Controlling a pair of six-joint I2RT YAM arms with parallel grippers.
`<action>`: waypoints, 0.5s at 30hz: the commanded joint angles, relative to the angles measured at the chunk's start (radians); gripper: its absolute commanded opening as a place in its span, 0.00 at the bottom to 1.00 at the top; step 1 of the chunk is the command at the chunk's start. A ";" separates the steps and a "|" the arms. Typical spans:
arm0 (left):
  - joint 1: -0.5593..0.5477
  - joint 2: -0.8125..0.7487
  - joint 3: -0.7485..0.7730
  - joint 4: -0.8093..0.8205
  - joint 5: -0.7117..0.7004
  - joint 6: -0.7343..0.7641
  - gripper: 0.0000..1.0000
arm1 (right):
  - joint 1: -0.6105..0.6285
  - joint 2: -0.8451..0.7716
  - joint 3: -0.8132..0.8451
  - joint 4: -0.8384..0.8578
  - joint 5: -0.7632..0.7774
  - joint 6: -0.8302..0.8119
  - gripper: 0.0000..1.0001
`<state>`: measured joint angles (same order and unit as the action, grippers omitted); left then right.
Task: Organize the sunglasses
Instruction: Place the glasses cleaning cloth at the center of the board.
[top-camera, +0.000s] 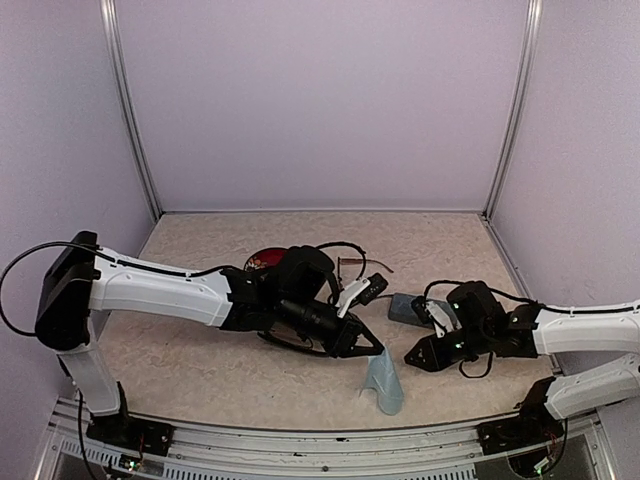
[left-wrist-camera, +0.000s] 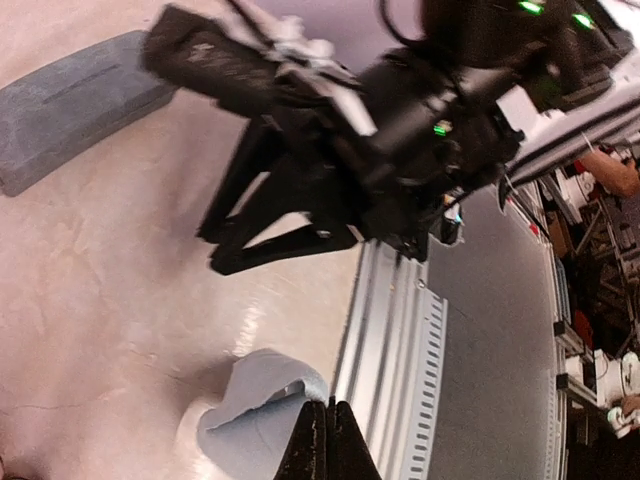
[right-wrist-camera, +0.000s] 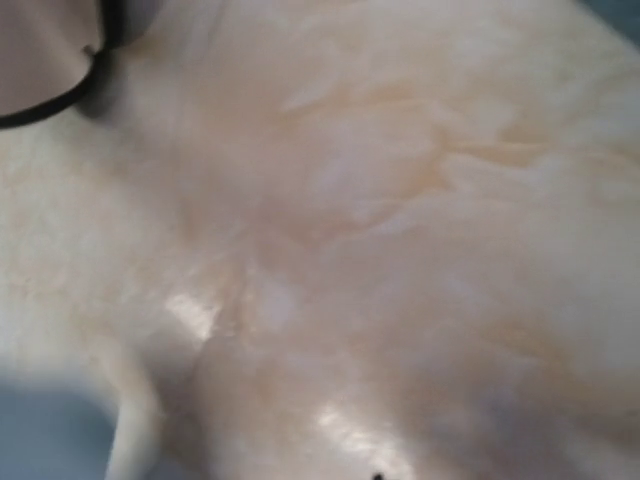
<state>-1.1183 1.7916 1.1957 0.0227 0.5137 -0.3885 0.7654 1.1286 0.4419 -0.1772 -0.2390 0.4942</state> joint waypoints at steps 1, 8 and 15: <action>0.097 0.126 0.045 0.037 0.008 -0.080 0.00 | -0.039 -0.030 -0.007 -0.037 0.031 -0.011 0.23; 0.186 0.350 0.237 -0.047 -0.035 -0.020 0.01 | -0.044 0.012 0.017 -0.028 -0.006 -0.029 0.24; 0.213 0.405 0.330 -0.101 -0.083 0.016 0.13 | -0.030 0.014 -0.001 0.042 -0.096 -0.074 0.28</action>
<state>-0.9115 2.1807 1.4693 -0.0521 0.4580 -0.4095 0.7288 1.1458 0.4423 -0.1829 -0.2775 0.4530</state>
